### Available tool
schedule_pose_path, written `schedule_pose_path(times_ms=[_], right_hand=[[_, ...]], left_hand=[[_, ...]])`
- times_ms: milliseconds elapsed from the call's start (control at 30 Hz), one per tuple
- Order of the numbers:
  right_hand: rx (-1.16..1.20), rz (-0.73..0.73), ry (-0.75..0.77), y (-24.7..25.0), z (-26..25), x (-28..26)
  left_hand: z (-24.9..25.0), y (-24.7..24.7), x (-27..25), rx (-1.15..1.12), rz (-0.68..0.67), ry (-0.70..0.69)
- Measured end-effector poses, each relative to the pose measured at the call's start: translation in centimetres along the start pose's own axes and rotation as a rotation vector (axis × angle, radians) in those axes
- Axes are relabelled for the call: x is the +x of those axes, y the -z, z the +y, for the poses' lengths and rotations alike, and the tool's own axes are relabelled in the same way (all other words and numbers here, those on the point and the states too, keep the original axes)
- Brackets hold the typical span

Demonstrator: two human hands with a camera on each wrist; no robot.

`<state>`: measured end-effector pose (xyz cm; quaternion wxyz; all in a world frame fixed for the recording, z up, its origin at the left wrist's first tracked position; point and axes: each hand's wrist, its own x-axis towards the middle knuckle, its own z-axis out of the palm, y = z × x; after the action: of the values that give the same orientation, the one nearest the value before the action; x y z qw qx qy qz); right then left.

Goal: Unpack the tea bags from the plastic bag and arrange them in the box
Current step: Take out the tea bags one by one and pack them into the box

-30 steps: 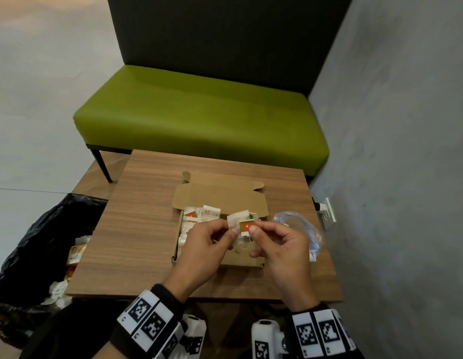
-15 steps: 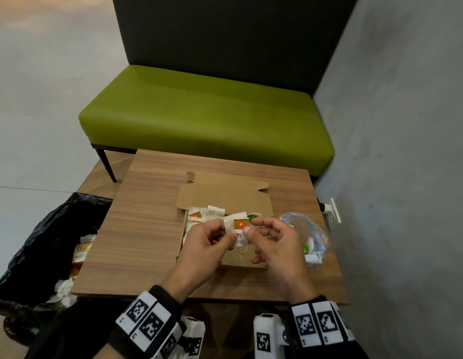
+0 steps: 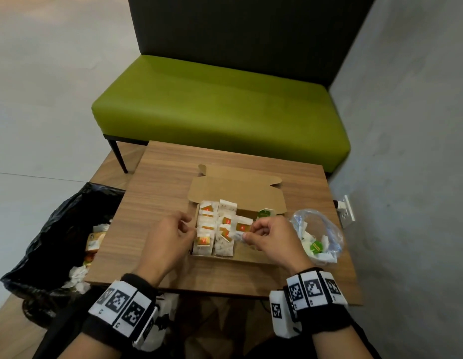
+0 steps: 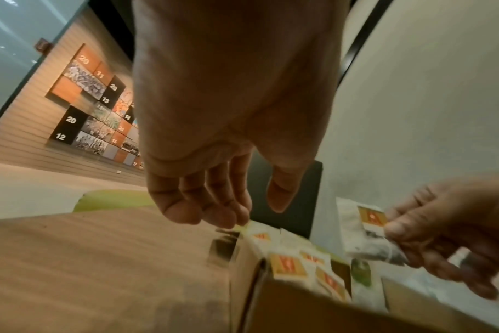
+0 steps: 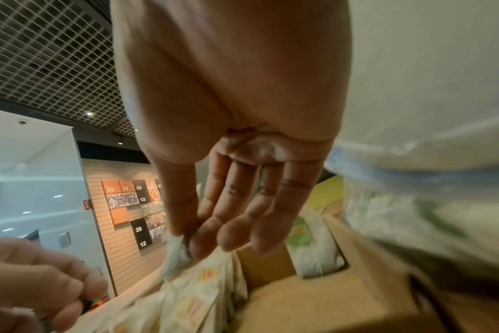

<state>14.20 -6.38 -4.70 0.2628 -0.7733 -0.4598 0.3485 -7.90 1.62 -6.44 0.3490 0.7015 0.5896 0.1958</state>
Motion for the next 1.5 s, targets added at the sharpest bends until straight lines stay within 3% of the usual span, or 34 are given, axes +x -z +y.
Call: schedule_pose_path(times_ms=[167,433,733,1100,1200,1267,1333,1433,1500], right_hand=[[-0.21,-0.17,-0.014,-2.8,0.2,0.3],[-0.535,0.022,-0.045,-5.1,0.4,1.0],[-0.413,-0.032,-0.113,-5.5,0.6,1.3],[-0.447,-0.079,-0.055,-4.9,-0.6,0.5],[-0.401,-0.142,-0.029,-3.6,-1.0,-0.4],[-0.328,-0.102,0.0,-1.3,-1.1,-1.5],[-0.272,0.022,0.021,2.1,-1.2,-2.9],[-0.343,0.384,-0.047,7.6,0.6,-4.3],[-0.441,0.479,-0.19,10.0,3.4,-3.9]], left_hand=[[-0.7,-1.5,-0.9,0.072,-0.062,0.074],[-0.9,-1.6,-1.2,0.124,-0.046,0.068],[-1.4,-1.6,-1.0,0.082,-0.059,0.094],[-1.5,-1.2,-0.8,0.156,-0.149,0.152],[-0.8,-0.7,-0.9,0.243,-0.073,0.177],[0.5,-0.3,-1.1,0.249,0.044,0.095],[3.0,-0.3,-1.7,0.204,0.098,-0.075],[7.7,-2.3,-2.5,0.154,-0.01,-0.391],[10.8,-4.5,-2.9,0.231,-0.148,-0.62]])
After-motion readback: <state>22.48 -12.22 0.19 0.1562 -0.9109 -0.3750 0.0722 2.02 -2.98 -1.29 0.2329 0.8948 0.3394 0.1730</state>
